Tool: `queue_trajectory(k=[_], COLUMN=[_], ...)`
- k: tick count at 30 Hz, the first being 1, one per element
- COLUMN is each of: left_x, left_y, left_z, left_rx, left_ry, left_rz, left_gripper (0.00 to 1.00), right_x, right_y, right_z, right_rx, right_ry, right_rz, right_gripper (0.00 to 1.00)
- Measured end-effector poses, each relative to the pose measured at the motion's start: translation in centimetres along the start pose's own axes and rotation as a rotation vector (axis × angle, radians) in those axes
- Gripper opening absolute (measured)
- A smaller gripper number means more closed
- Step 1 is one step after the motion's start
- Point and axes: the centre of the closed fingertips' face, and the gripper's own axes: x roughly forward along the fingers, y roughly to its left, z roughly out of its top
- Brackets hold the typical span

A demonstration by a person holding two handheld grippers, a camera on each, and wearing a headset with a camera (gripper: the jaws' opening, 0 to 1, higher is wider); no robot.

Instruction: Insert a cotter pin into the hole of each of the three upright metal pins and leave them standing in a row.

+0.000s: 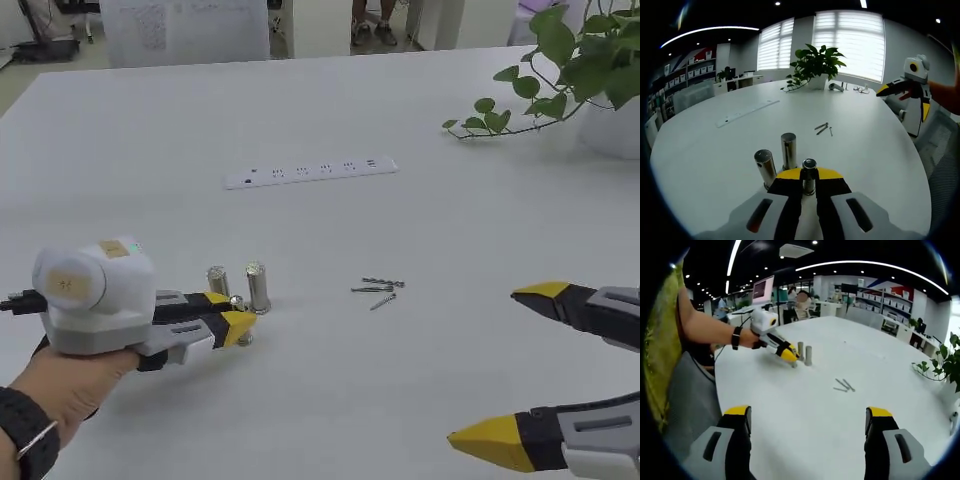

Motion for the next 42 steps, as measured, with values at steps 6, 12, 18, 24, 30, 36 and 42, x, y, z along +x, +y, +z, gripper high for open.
queue_trajectory(k=[6,12,18,24,30,36,42], left_x=[-0.5,-1.0,-1.6,-2.0,-2.2,-2.2,-2.3], left_y=[-1.6,-2.6,-4.0,-5.4,-5.8,-6.0,-6.4], left_z=[-0.4,0.1,0.5,0.2,-0.5,-0.8,-1.3], left_rx=[0.047,0.056,0.075,0.096,0.100,0.073,0.060], left_ry=[0.036,0.030,0.024,0.030,0.038,0.031,0.027], left_rz=[-0.020,-0.033,-0.053,-0.071,-0.078,-0.060,-0.047], left_gripper=[0.07,0.07,0.07,0.07,0.07,0.07,0.07], right_x=[0.0,0.1,-0.2,-0.3,-0.5,-0.6,-0.4], right_y=[0.2,0.5,0.9,1.4,1.8,1.8,1.9], right_z=[0.2,0.7,1.1,1.2,1.2,1.3,1.4], right_rx=[-0.003,-0.016,-0.026,-0.033,-0.037,-0.039,-0.043], right_ry=[-0.006,-0.017,-0.026,-0.032,-0.035,-0.036,-0.037], right_rz=[0.003,0.010,0.014,0.019,0.022,0.021,0.026], right_gripper=[0.96,0.95,0.95,0.95,0.95,0.95,0.95])
